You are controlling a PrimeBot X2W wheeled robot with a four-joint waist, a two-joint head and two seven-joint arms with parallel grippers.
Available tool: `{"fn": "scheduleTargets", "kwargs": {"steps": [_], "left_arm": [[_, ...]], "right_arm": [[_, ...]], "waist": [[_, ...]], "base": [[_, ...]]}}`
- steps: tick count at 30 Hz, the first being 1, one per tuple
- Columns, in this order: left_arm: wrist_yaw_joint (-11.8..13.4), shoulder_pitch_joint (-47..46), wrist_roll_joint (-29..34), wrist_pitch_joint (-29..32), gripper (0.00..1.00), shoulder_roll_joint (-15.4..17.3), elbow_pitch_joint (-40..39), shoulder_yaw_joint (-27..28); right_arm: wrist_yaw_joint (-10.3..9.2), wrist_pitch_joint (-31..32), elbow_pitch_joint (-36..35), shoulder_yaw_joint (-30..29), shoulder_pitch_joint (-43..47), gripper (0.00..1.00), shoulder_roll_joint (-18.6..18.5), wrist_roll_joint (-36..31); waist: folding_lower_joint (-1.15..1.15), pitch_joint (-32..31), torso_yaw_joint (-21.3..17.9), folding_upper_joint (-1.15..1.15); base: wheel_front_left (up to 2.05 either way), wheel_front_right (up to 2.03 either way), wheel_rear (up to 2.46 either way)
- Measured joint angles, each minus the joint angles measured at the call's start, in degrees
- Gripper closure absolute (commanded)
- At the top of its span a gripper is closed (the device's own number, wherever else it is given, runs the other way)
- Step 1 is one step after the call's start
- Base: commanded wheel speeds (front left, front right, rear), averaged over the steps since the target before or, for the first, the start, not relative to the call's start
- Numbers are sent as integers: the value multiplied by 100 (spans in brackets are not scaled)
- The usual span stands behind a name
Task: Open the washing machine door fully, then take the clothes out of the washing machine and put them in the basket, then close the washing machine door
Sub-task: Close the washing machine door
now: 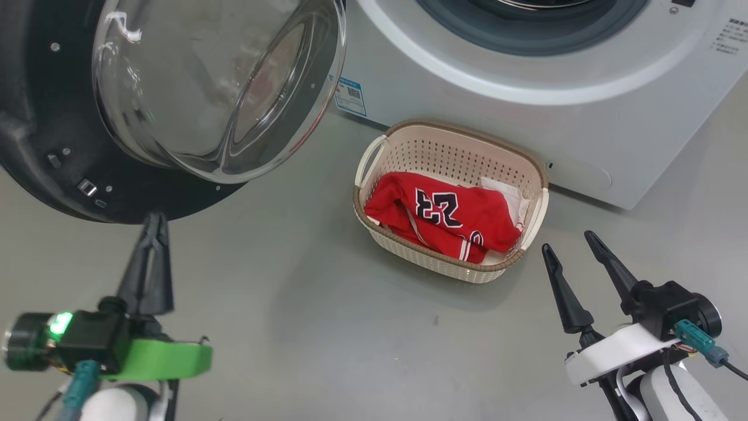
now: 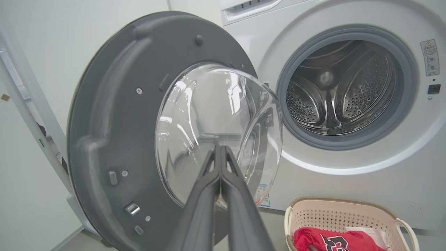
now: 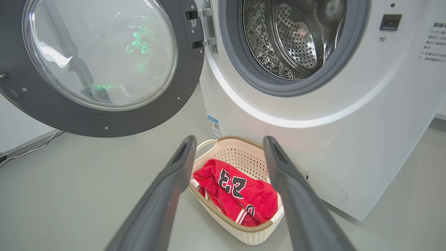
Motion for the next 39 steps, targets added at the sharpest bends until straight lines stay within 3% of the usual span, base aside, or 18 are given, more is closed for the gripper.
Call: {"fn": "scheduleTargets", "kwargs": {"steps": [10, 17, 20, 23, 27, 31, 39], "left_arm": [[-13, -1002, 122, -33, 100, 890, -594, 990], [-219, -1522, -365, 359, 100, 1874, -235, 2045], [-266, -1793, -1036, 679, 100, 1881, 97, 2461], [-259, -2106, -1983, 1062, 100, 1660, 597, 2966], [-123, -2328, -2770, 1564, 100, 1571, 1281, 3599], [2, -2618, -3262, 2002, 100, 1582, 1836, 4081], [98, -3194, -3763, 2653, 100, 1608, 2618, 4442]], "right_arm": [[0, 0, -5, 5, -168, 0, -278, -15], [0, 0, -7, 243, -272, 0, -268, -15], [1, 0, -7, 256, -311, 0, -265, -5], [1, 0, 8, 303, -313, 0, -250, 2], [1, 0, 38, 457, -317, 0, -198, 8], [1, 0, 38, 516, -326, 0, -162, 12], [1, 0, 57, 578, -327, 0, -168, 40]], "waist": [[0, 357, 30, 0], [0, 341, -25, 0], [0, 329, -85, 0], [0, 304, -140, 0], [0, 280, -231, 0], [0, 273, -336, 0], [0, 298, -460, 0]], "base": [[0, 0, 0], [0, 0, 0], [0, 0, 0], [0, 0, 0], [0, 0, 0], [0, 0, 0], [0, 0, 0]]}}
